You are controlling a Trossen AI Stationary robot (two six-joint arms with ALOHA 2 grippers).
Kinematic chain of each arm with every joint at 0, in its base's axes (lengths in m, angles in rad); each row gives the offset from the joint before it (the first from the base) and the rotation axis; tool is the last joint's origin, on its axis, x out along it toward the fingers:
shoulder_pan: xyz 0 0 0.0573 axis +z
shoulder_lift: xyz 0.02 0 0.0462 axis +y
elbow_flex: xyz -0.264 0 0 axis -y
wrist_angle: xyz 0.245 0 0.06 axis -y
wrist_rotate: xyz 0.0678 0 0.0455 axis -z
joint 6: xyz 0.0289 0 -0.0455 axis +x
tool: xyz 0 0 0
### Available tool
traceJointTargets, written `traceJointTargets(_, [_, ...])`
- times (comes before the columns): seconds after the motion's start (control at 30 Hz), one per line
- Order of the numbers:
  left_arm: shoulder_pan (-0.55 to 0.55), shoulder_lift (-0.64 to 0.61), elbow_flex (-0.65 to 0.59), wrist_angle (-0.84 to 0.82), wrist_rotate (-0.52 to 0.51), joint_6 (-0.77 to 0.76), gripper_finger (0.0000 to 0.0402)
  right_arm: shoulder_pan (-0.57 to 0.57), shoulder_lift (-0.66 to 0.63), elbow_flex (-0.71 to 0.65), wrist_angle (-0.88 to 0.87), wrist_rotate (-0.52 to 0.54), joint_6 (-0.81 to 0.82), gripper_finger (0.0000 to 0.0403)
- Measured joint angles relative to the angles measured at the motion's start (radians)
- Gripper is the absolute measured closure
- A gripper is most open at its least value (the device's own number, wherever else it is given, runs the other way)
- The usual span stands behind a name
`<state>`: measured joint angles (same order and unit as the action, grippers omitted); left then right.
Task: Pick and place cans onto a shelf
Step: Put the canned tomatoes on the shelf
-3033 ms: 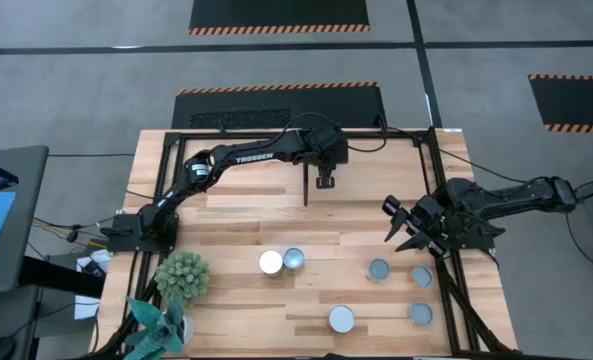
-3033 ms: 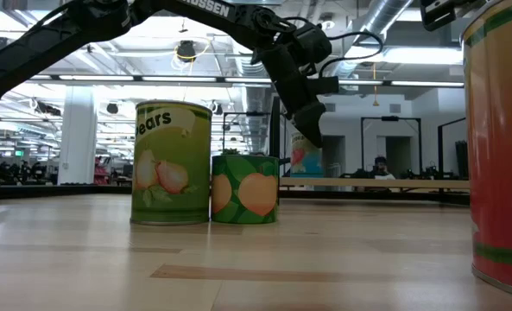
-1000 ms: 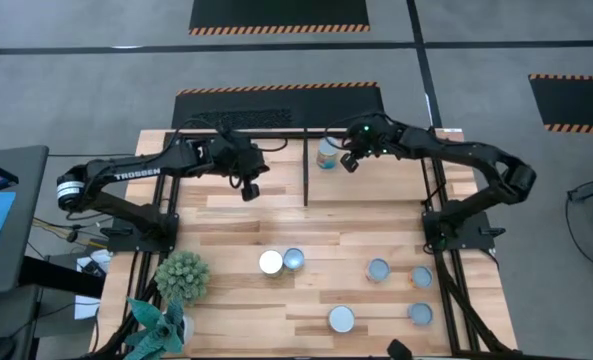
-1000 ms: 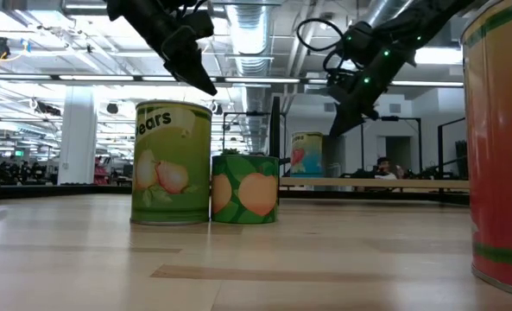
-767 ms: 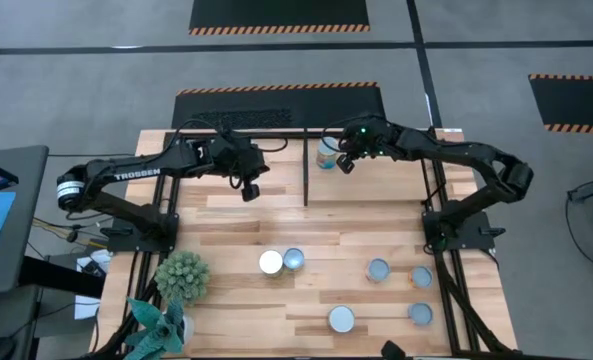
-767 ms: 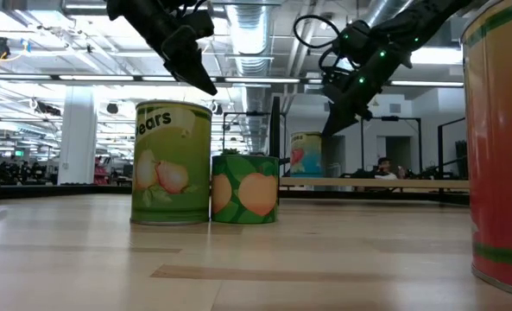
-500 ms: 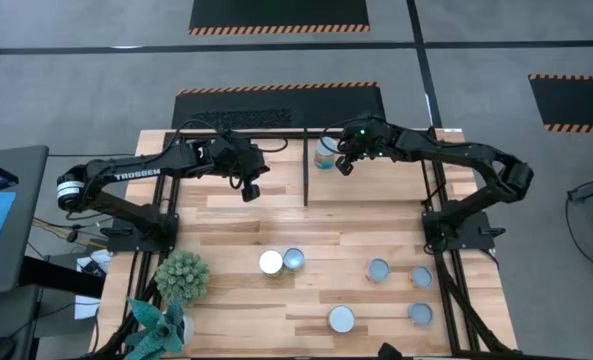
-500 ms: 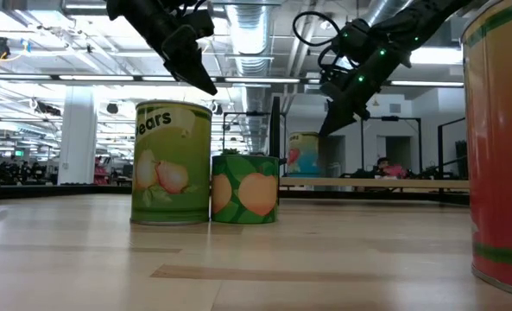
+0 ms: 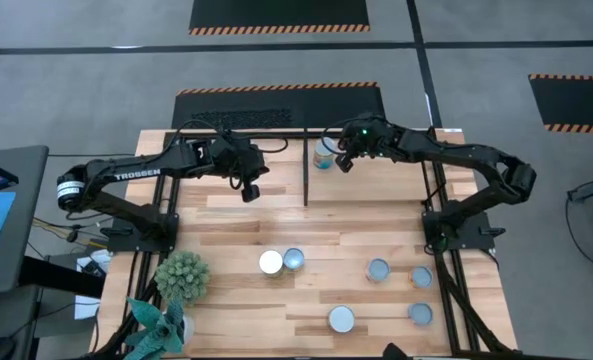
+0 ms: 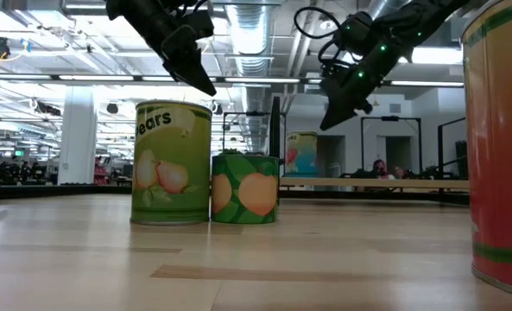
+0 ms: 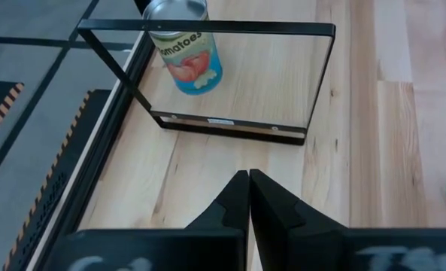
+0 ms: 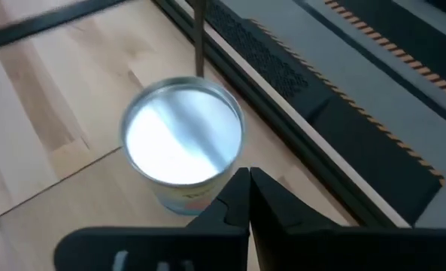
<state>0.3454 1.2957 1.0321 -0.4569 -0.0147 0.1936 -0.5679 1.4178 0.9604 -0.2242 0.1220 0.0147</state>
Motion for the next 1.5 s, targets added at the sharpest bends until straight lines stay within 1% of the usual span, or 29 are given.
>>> traceJointTargets(0.27, [0.0, 0.0, 0.0, 0.0, 0.0, 0.0, 0.0401, 0.001, 0.011, 0.0, -0.009, 0.006, 0.016, 0.038])
traceJointTargets(0.4, [0.0, 0.0, 0.0, -0.001, 0.0, -0.011, 0.0401, 0.003, 0.011, 0.0, -0.026, 0.012, 0.061, 0.038])
traceJointTargets(0.6, [0.0, 0.0, 0.0, 0.0, 0.0, -0.03, 0.0401, 0.017, 0.011, 0.0, -0.025, 0.072, 0.116, 0.038])
traceJointTargets(0.77, [0.0, 0.0, 0.0, -0.001, 0.0, 0.009, 0.0401, 0.019, 0.011, 0.0, -0.047, 0.051, 0.078, 0.0379])
traceJointTargets(0.83, [0.0, 0.0, 0.0, -0.001, 0.0, 0.015, 0.0401, 0.019, 0.011, 0.0, -0.06, 0.07, 0.07, 0.038])
traceJointTargets(0.93, [0.0, 0.0, 0.0, -0.001, 0.0, 0.003, 0.0401, 0.016, 0.011, 0.0, -0.058, 0.113, 0.133, 0.0382])
traceJointTargets(1.03, [0.0, 0.0, 0.0, -0.001, 0.0, -0.003, 0.0402, 0.017, 0.011, 0.0, -0.06, 0.09, 0.138, 0.0382])
traceJointTargets(1.23, [0.0, 0.0, 0.0, -0.001, 0.0, 0.029, 0.0401, 0.041, 0.011, 0.0, -0.13, 0.113, 0.085, 0.0382])
traceJointTargets(1.27, [0.0, 0.0, 0.0, -0.001, 0.0, 0.029, 0.0401, 0.04, 0.011, 0.0, -0.132, 0.125, 0.094, 0.0383])
traceJointTargets(1.37, [0.0, 0.0, 0.0, 0.0, 0.0, 0.009, 0.0402, 0.032, 0.011, 0.0, -0.102, 0.218, 0.182, 0.0386])
traceJointTargets(1.43, [0.0, 0.0, 0.0, 0.0, 0.0, 0.002, 0.0401, 0.021, 0.011, 0.0, -0.078, 0.243, 0.203, 0.0386])
traceJointTargets(1.5, [0.0, 0.0, 0.0, 0.0, 0.0, 0.0, 0.0401, 0.002, 0.011, 0.0, -0.036, 0.244, 0.206, 0.0385])
